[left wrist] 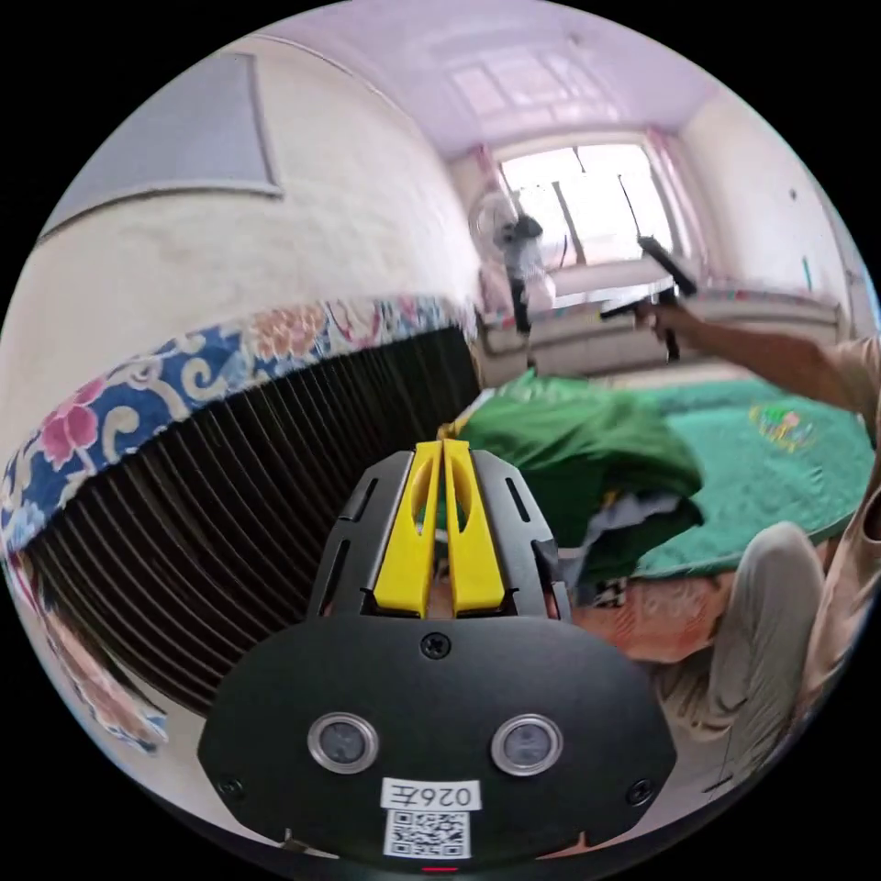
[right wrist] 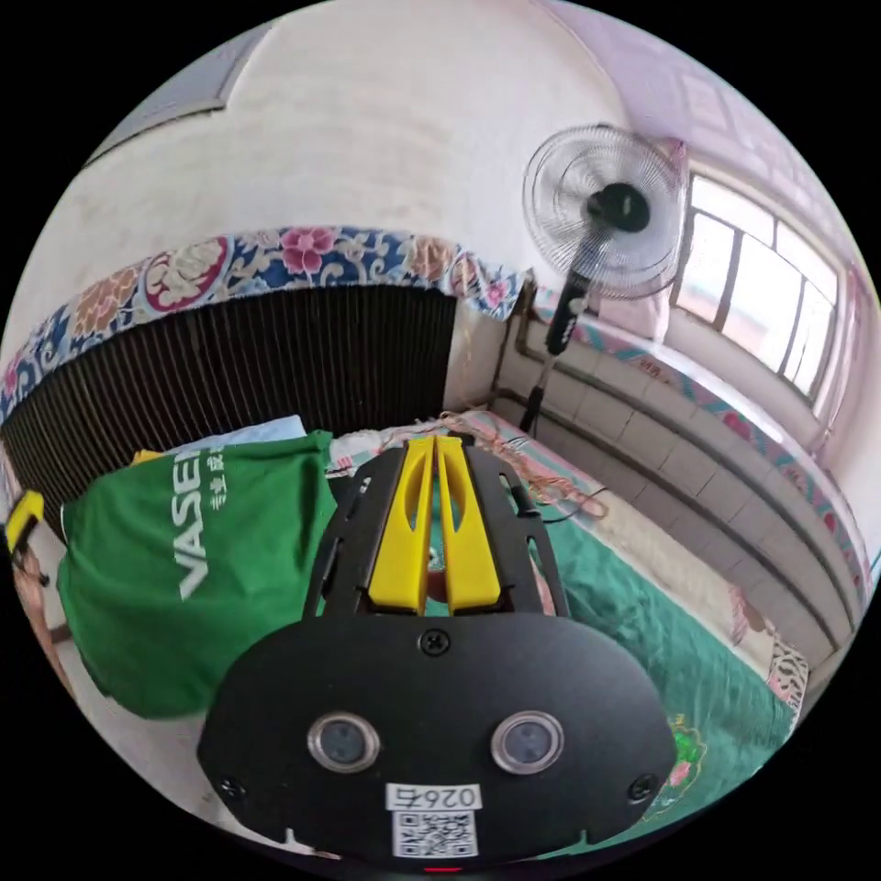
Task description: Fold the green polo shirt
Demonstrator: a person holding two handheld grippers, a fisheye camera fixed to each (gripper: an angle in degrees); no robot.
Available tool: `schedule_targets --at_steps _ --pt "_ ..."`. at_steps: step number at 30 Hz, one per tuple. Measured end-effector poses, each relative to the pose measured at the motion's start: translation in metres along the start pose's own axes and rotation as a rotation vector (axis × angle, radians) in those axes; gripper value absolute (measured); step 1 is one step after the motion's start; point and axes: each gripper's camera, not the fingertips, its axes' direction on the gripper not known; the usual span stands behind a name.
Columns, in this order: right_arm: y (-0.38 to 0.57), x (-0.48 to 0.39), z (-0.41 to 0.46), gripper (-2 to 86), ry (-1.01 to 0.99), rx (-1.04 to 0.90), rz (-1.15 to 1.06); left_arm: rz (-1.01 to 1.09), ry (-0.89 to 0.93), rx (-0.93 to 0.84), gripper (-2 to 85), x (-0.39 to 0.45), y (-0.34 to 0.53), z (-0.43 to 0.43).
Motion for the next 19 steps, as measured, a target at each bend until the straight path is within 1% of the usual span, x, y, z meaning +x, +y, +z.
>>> schedule_targets --at_steps 2,3,5,6,7,8,9,11,12,14,15,16,17,18,19 --pt "0.085 0.015 -0.100 -1.3 0.118 0.178 -0.085 -0.034 0.020 0.216 -0.9 0.017 -0.014 -0.059" --pt "0.109 0.017 -0.128 -1.3 0.149 0.226 -0.100 -0.028 0.021 0.258 -1.0 0.024 -0.019 -0.071" --pt "0.218 0.028 -0.248 -1.1 0.234 0.448 -0.109 -0.006 0.032 0.414 -1.0 0.059 -0.044 -0.111" --pt "0.248 0.030 -0.278 -1.1 0.250 0.508 -0.099 -0.005 0.038 0.453 -1.0 0.069 -0.051 -0.119" --pt "0.305 0.032 -0.333 -1.0 0.290 0.581 -0.076 0.002 0.063 0.532 -1.0 0.089 -0.065 -0.132" --pt "0.360 0.033 -0.382 -0.9 0.312 0.577 -0.042 0.020 0.111 0.594 -1.0 0.110 -0.082 -0.141" --pt "0.385 0.033 -0.404 -0.9 0.315 0.554 -0.023 0.028 0.143 0.616 -1.0 0.121 -0.092 -0.143" --pt "0.487 0.028 -0.478 -0.7 0.390 0.501 0.015 0.067 0.297 0.683 -0.9 0.166 -0.135 -0.144" --pt "0.512 0.026 -0.493 -0.6 0.420 0.493 0.032 0.078 0.336 0.696 -0.9 0.178 -0.146 -0.142" --pt "0.608 0.016 -0.547 0.2 0.516 0.501 0.053 0.125 0.493 0.737 -0.8 0.237 -0.197 -0.129" --pt "0.631 0.014 -0.559 1.1 0.529 0.511 0.051 0.132 0.533 0.745 -0.7 0.252 -0.210 -0.124" --pt "0.673 0.012 -0.580 2.9 0.538 0.491 0.054 0.146 0.630 0.756 -0.4 0.286 -0.238 -0.113" --pt "0.708 0.014 -0.597 4.3 0.542 0.409 0.093 0.157 0.750 0.750 0.1 0.321 -0.267 -0.099" --pt "0.725 0.016 -0.604 4.9 0.548 0.359 0.120 0.164 0.822 0.741 0.4 0.339 -0.283 -0.091" --pt "0.761 0.019 -0.617 2.1 0.569 0.285 0.165 0.193 0.994 0.730 3.3 0.378 -0.314 -0.074"
